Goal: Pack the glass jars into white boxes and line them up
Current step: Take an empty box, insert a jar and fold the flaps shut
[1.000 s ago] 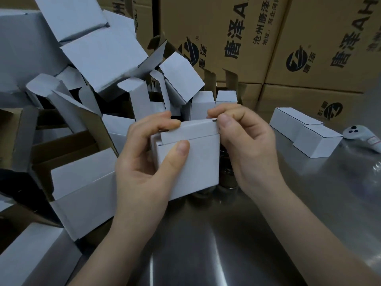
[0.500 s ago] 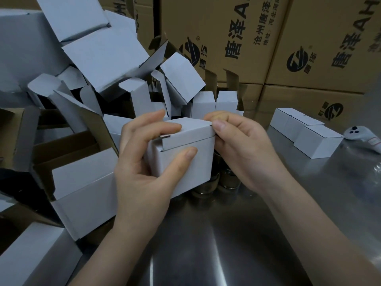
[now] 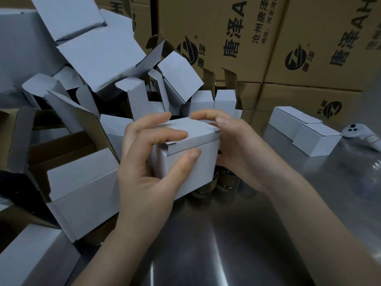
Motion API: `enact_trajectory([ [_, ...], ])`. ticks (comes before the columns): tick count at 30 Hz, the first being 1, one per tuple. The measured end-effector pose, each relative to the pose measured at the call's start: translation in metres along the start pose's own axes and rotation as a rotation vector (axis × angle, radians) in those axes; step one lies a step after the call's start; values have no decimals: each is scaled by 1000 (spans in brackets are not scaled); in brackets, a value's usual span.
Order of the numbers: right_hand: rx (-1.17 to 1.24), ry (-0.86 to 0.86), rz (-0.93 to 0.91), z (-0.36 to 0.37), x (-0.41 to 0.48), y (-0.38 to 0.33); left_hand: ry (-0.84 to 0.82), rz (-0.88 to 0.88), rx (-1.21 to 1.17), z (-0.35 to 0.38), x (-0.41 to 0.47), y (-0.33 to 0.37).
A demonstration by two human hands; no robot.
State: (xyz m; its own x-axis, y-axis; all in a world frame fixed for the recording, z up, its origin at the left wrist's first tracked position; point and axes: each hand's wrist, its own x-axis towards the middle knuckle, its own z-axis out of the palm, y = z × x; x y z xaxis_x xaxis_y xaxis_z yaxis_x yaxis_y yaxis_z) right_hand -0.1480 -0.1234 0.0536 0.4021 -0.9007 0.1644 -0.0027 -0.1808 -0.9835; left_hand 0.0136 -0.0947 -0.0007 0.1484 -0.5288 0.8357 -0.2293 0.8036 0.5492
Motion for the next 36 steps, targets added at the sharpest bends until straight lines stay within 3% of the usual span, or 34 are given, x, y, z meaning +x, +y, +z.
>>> enact_trajectory([
  [18, -69, 4, -43, 8, -4, 12, -48, 11, -36, 5, -4, 3],
  [27, -323, -147, -242, -3, -9, 6, -13, -22, 8, 3, 0, 4],
  [36, -843, 18, -488, 15, -15, 12, 107, -74, -93, 2, 0, -1],
])
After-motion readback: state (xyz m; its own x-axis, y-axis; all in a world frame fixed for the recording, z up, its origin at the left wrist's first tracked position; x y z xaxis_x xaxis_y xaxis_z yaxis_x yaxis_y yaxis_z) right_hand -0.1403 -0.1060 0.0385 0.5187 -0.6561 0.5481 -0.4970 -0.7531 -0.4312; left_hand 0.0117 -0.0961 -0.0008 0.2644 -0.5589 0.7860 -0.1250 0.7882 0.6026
